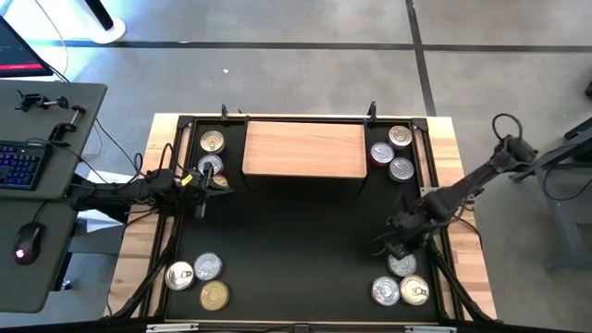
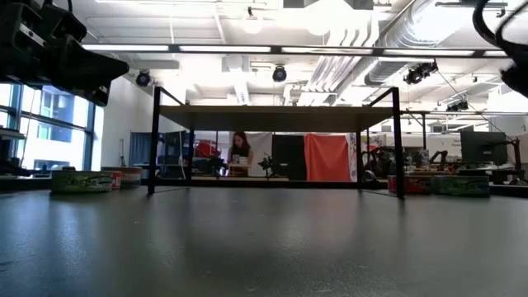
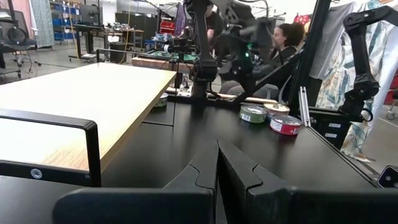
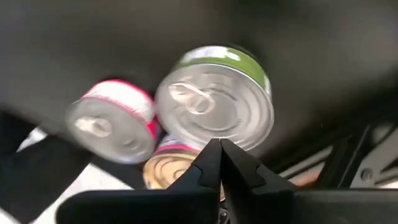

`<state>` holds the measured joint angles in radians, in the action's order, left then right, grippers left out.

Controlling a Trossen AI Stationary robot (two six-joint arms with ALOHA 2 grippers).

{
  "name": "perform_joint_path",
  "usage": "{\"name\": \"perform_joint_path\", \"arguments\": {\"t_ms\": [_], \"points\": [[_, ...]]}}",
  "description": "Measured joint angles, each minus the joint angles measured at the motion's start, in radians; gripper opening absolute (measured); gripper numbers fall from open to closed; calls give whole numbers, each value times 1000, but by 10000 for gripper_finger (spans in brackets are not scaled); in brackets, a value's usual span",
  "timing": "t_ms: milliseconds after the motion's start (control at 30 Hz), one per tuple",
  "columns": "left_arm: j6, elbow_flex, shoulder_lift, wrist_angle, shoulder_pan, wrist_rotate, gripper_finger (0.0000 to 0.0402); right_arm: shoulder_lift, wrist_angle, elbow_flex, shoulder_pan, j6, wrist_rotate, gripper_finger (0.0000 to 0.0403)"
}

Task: Stack canned seafood by type on shelf
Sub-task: Put the green tuna can on the shelf

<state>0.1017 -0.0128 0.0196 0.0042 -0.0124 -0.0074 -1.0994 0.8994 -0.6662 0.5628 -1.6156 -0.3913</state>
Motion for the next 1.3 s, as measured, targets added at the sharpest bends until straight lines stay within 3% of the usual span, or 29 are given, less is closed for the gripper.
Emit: {"name": "perform_joint_path", "arguments": {"t_ms": [200, 500, 633, 767, 867, 1133, 1200, 1300], "points": [[0, 0, 0, 0, 0, 0, 0, -126, -51, 1, 14, -79, -5, 0], [0, 0, 0, 0, 0, 0, 0, -287, -89, -2, 1, -44, -33, 0], [0, 0, 0, 0, 0, 0, 0, -318, -208, -29, -36, -21, 59, 0], [0, 0, 0, 0, 0, 0, 0, -339, -276, -75, -88, 53, 267, 0], [0, 0, 0, 0, 0, 0, 0, -366, -333, -97, -140, 116, 337, 0], [-21, 1, 0, 8, 0, -5, 0, -546, -516, -212, -241, 386, 339, 0], [-28, 1, 0, 58, 0, -20, 0, -593, -554, -265, -256, 461, 345, 0], [90, 1, 0, 196, 0, -33, 0, -654, -576, -347, -277, 597, 346, 0]]}}
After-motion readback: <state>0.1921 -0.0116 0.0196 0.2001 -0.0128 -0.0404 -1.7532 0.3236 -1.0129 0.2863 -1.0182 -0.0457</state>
